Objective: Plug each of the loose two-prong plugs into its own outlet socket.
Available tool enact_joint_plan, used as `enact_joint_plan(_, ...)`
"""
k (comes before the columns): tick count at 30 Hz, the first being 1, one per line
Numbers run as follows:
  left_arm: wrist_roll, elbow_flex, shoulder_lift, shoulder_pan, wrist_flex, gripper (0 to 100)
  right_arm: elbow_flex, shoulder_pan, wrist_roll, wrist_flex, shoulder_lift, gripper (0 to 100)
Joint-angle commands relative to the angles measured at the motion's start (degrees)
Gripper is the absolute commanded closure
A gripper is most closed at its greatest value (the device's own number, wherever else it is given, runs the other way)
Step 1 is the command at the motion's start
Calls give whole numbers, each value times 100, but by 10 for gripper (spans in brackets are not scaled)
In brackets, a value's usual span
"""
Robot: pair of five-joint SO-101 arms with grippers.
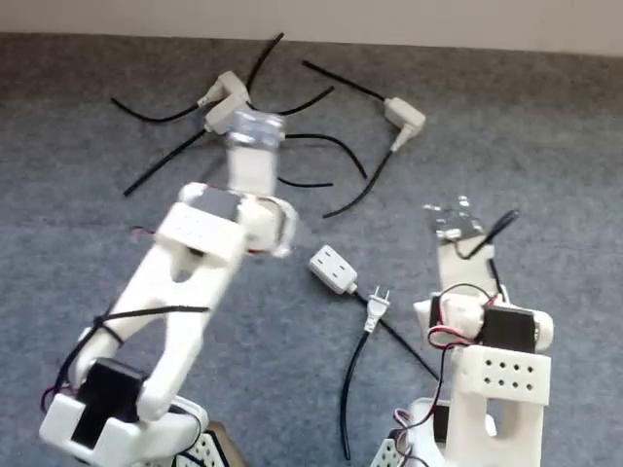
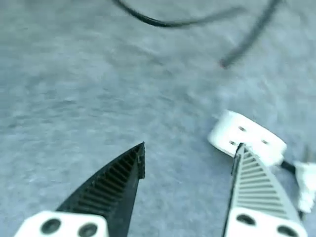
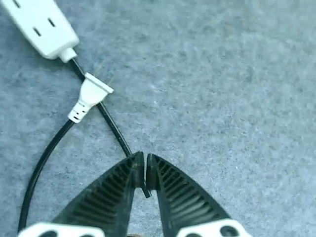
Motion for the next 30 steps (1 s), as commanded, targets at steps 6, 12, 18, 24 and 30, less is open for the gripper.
enact_joint_plan(6, 132, -338, 295, 1815, 123, 715, 980, 1033, -62, -1182, -57, 979)
enact_joint_plan(12, 255, -523, 813, 2457, 105, 715, 1323, 1288, -62, -1464, -66, 979)
enact_joint_plan(18, 273, -1007, 1771, 2738, 88, 716, 1323, 1297, -62, -1464, -75, 979)
enact_joint_plan(24, 273, -1666, 2756, 2756, 132, 716, 1323, 1297, -62, -1464, -84, 979)
enact_joint_plan(30, 273, -1789, 2879, 2844, 132, 771, 1341, 1270, -62, -1464, -92, 979)
